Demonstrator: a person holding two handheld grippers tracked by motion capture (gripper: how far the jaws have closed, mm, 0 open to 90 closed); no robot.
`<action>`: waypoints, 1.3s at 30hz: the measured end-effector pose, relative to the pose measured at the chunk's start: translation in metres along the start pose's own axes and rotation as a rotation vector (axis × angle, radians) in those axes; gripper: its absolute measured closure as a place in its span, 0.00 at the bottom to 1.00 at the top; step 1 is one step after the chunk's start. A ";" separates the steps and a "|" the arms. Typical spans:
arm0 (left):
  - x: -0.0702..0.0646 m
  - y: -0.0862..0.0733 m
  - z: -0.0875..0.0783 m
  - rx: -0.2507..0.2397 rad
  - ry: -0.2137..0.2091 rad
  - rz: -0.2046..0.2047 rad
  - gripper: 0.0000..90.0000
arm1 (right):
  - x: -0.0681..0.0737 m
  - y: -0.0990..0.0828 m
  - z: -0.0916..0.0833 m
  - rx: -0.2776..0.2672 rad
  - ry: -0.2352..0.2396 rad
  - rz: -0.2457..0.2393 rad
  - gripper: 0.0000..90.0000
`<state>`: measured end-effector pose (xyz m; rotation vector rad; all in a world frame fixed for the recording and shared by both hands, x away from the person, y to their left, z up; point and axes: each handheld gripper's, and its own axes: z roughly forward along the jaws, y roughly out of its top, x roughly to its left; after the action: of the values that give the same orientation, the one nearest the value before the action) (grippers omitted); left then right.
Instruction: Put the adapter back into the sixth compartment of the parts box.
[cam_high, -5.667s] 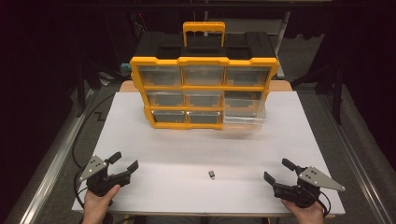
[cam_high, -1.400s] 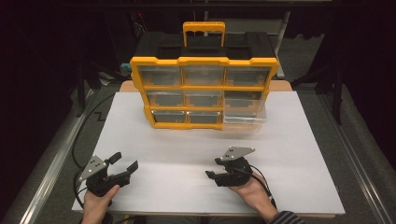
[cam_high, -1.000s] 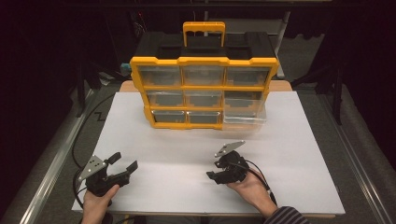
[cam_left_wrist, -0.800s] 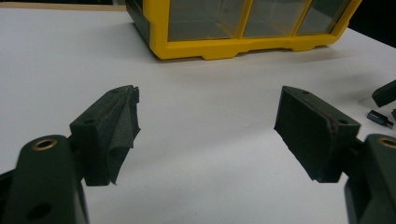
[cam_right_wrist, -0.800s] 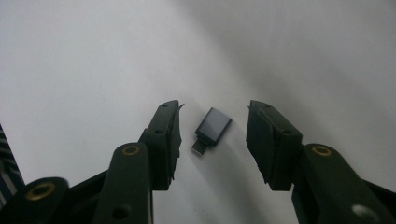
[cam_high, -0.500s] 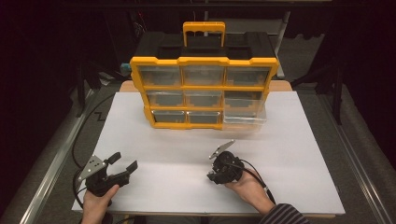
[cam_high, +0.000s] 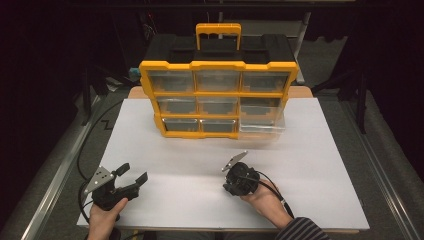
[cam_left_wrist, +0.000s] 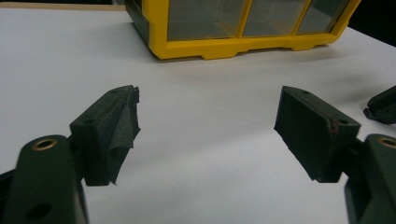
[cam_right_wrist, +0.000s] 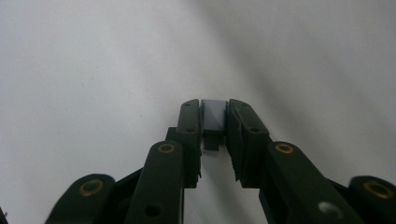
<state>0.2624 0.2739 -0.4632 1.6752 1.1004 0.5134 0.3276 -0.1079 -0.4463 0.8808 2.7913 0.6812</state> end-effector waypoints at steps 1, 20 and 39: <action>0.000 0.000 0.000 0.000 0.000 0.001 0.25 | 0.000 0.000 0.000 0.001 0.001 -0.003 0.85; 0.001 0.000 0.000 -0.002 0.001 -0.007 0.25 | -0.005 -0.004 -0.003 -0.020 0.008 -0.018 0.86; 0.000 0.000 0.000 -0.003 0.004 -0.008 0.25 | -0.027 -0.036 -0.029 -0.152 0.010 0.096 0.86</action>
<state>0.2623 0.2743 -0.4635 1.6677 1.1083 0.5130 0.3239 -0.1605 -0.4373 0.9888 2.6769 0.9010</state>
